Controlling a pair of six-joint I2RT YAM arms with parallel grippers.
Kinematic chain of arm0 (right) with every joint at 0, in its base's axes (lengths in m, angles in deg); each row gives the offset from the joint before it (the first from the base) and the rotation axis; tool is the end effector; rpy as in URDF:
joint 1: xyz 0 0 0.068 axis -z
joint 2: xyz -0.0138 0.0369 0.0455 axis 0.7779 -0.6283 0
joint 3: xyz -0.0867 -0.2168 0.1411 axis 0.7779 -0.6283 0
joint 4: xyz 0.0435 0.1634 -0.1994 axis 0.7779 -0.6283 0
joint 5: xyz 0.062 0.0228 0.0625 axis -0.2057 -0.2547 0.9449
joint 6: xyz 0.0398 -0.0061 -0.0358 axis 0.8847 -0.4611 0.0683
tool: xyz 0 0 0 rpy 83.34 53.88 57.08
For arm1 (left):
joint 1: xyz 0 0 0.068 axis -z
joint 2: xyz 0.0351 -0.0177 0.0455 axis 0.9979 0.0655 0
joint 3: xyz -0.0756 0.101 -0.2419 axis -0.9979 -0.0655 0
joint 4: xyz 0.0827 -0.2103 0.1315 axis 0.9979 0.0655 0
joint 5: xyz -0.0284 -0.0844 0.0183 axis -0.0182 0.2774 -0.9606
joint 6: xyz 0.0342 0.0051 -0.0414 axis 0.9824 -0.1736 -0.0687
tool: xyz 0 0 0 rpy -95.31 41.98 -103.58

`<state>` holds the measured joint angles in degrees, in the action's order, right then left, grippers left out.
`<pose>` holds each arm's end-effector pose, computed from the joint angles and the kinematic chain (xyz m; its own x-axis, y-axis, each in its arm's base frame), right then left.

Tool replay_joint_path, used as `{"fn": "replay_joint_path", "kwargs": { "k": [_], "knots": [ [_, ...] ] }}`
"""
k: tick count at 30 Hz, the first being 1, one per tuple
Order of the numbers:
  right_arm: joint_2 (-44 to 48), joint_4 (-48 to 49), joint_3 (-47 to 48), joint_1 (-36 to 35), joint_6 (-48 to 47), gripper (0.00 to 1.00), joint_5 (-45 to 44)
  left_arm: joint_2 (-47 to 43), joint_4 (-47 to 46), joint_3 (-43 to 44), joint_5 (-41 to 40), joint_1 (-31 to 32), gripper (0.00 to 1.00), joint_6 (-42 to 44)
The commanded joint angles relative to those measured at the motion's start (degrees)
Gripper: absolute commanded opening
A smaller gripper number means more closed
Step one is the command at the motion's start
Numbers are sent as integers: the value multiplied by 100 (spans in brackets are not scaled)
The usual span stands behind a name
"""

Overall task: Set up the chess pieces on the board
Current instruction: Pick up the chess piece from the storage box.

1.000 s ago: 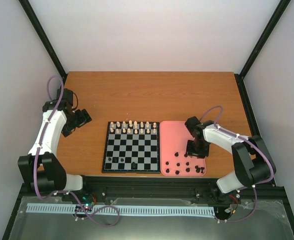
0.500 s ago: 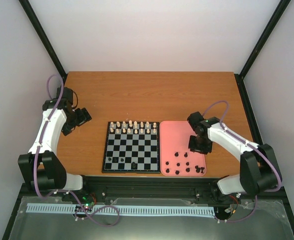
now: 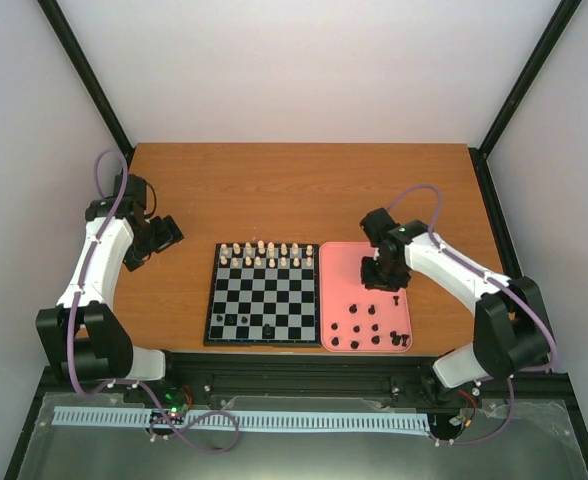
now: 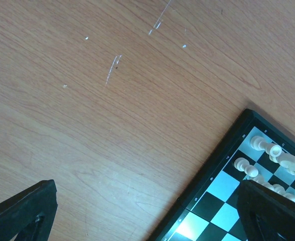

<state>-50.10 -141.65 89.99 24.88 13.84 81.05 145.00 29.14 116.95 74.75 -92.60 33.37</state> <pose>0.2195 0.1102 0.2126 -0.9929 0.0857 -0.0821 0.0762 0.9908 0.1119 0.2494 0.0283 0.2821 -0.7650 -0.5911 -0.2557 -0.5785 0.8052 -0.1308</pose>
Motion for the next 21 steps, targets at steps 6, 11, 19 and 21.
{"fn": "replay_joint_path", "kwargs": {
  "k": [6, 11, 19, 21],
  "knots": [
    [-840, 50, 582, -822, -136, 31, -66, -26, 61, 175, -131, 29, 100, 75],
    [-1109, 194, 436, -983, -48, 31, 106, -8, 78, 176, -163, 32, 100, 81],
    [-1317, 189, 398, -1017, -97, 34, 168, 113, 35, 206, -162, 29, 100, 75],
    [-1349, 187, 399, -1046, -111, 34, 190, 136, 18, 217, -158, 37, 100, 83]
  ]
}}
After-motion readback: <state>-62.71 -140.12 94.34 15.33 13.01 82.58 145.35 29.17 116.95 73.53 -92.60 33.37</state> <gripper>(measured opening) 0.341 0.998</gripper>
